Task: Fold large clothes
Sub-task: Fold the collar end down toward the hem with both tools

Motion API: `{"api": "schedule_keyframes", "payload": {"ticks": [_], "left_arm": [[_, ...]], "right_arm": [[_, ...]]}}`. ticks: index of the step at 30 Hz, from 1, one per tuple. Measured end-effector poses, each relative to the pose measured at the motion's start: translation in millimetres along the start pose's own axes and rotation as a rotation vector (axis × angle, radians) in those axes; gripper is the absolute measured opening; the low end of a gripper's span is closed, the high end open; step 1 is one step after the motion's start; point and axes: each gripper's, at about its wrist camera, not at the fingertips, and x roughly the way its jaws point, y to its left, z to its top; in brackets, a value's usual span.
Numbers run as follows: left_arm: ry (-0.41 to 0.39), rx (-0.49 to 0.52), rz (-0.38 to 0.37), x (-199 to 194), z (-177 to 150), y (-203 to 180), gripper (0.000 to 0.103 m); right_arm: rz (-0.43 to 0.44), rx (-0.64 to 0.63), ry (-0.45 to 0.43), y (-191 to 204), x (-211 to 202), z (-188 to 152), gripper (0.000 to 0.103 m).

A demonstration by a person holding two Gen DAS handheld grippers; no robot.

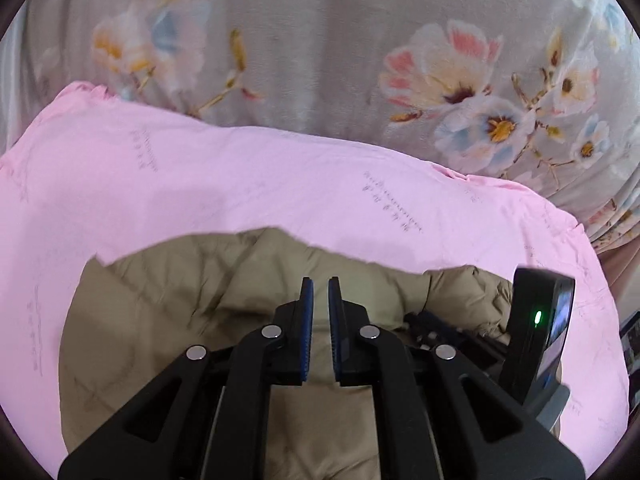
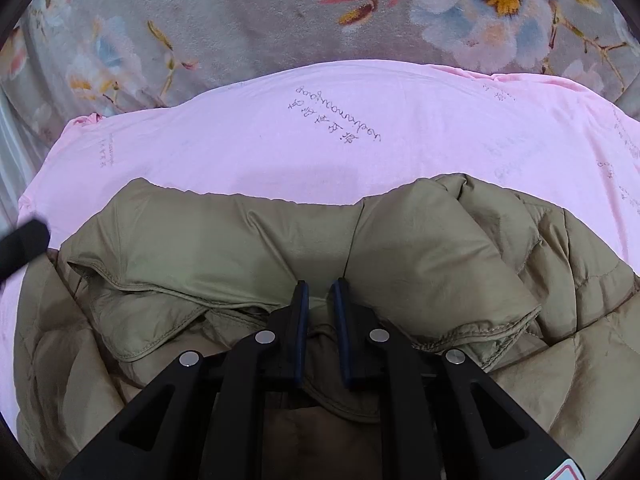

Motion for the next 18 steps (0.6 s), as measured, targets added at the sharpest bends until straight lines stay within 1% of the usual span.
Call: {"api": "schedule_keyframes", "payload": {"ticks": [2,3,6,11,14,18], "left_arm": [[0.045,0.021,0.016,22,6,-10,0.008],[0.085,0.026,0.017,37,5,-13,0.008],[0.137,0.045,0.063,69,-6,-15,0.008],[0.112,0.037,0.074,82,-19,-8,0.008],[0.097,0.055,0.099,86,-23,-10,0.008],[0.084,0.062,0.111,91,-29,-10,0.008]], "right_arm": [[0.000,0.000,0.000,0,0,0,0.013],[-0.001,-0.001,0.001,0,0,0,0.013],[0.002,0.002,0.001,0,0,-1,0.013],[0.009,0.008,0.000,-1,0,0,0.013],[0.011,0.010,-0.001,-1,0,0,0.013],[0.013,0.012,-0.001,-1,0,0,0.013]]}}
